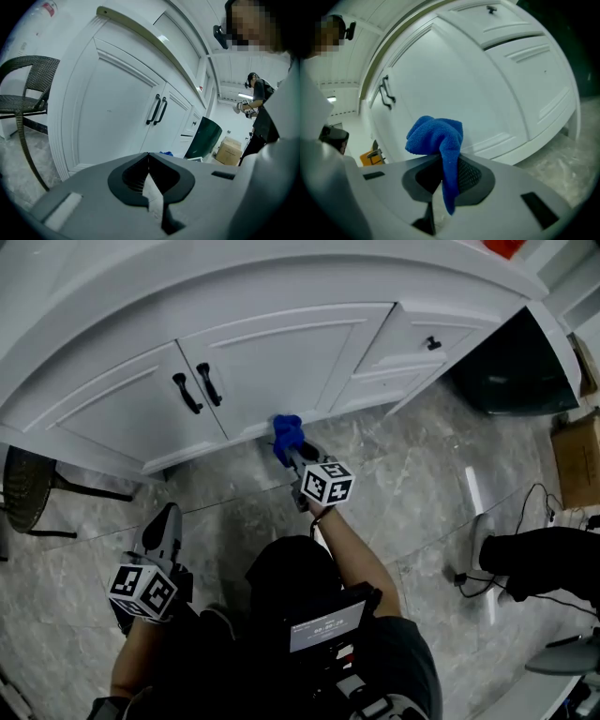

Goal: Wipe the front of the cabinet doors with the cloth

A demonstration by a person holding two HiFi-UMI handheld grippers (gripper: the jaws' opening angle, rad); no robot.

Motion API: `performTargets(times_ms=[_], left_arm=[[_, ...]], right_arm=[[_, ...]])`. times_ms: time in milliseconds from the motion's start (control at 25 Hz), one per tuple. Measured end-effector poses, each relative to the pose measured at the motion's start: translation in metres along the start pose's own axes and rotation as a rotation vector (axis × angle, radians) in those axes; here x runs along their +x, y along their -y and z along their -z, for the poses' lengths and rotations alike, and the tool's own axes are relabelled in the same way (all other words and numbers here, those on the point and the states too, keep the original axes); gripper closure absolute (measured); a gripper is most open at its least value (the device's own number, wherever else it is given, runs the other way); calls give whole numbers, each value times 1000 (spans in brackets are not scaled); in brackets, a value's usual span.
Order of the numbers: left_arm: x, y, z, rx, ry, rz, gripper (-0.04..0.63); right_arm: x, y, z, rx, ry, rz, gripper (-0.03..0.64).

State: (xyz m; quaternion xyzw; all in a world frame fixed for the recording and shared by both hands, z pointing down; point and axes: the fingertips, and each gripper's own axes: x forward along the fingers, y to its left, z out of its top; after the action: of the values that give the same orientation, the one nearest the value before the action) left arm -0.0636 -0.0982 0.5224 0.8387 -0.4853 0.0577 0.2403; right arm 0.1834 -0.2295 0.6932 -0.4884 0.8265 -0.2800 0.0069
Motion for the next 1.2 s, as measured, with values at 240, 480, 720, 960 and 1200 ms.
performTargets(times_ms=[240,480,720,960,1200], left_arm=[[-18,-27,3,-3,2,-50,592],[-41,-57,9,-1,-6,-128,592],[-43,-65,11,-12,-9,-149,592],[-24,-43,13,20,-31,-91,592],[-10,-29,18,37,-55,-59,592]], right_arm=[[52,-92,52,-161,-136,-242,568],[97,-118,84,-187,-174,-291,568],[103,-90,82,-156,-169,-206,568],[84,-27,65,-105,-155,-66,568],[58,33,46,-117,-128,58,568]])
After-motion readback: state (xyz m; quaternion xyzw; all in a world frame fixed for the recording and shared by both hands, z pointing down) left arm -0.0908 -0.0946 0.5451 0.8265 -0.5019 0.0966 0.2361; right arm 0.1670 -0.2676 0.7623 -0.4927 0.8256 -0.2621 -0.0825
